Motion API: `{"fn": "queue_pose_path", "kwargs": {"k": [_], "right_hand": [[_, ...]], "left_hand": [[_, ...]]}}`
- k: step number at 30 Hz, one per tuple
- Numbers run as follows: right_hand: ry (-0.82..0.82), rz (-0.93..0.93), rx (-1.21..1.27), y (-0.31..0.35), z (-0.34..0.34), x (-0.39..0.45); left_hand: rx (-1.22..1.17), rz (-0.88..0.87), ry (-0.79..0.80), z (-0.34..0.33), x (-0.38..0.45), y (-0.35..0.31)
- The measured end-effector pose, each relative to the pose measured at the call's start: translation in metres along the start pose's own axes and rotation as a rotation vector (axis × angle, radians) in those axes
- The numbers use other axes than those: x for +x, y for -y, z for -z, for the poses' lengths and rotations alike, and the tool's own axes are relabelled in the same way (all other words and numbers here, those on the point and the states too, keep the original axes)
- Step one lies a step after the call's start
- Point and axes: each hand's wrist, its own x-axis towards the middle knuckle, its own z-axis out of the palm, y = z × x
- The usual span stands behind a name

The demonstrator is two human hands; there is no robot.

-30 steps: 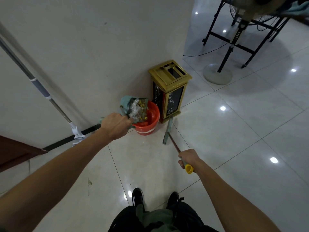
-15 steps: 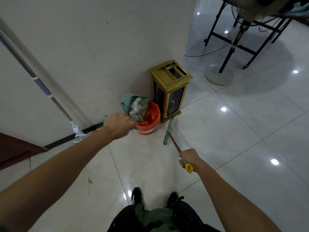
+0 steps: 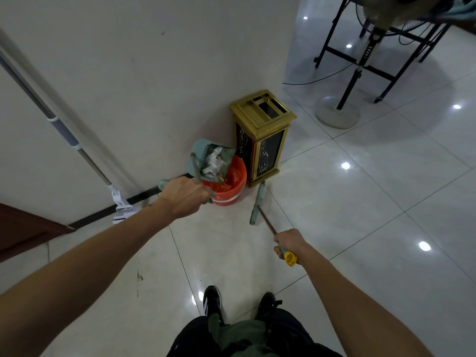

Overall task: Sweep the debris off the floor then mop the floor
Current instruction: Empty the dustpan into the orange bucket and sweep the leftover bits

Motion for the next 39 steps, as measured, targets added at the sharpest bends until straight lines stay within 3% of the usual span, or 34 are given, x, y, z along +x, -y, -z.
{"fn": "queue_pose_path", "kwargs": {"k": [30,39], "right_hand": [[0.023,0.036,-0.026,-0.012,0.022,0.009],[0.049,0.06,-0.037,-0.009,0.028,0.013]], "left_hand": [[0.21,-0.18,0.088,0.028,0.008,-0.031],[0.225,-0.157,0.086,0.035,0.009,-0.038]]}}
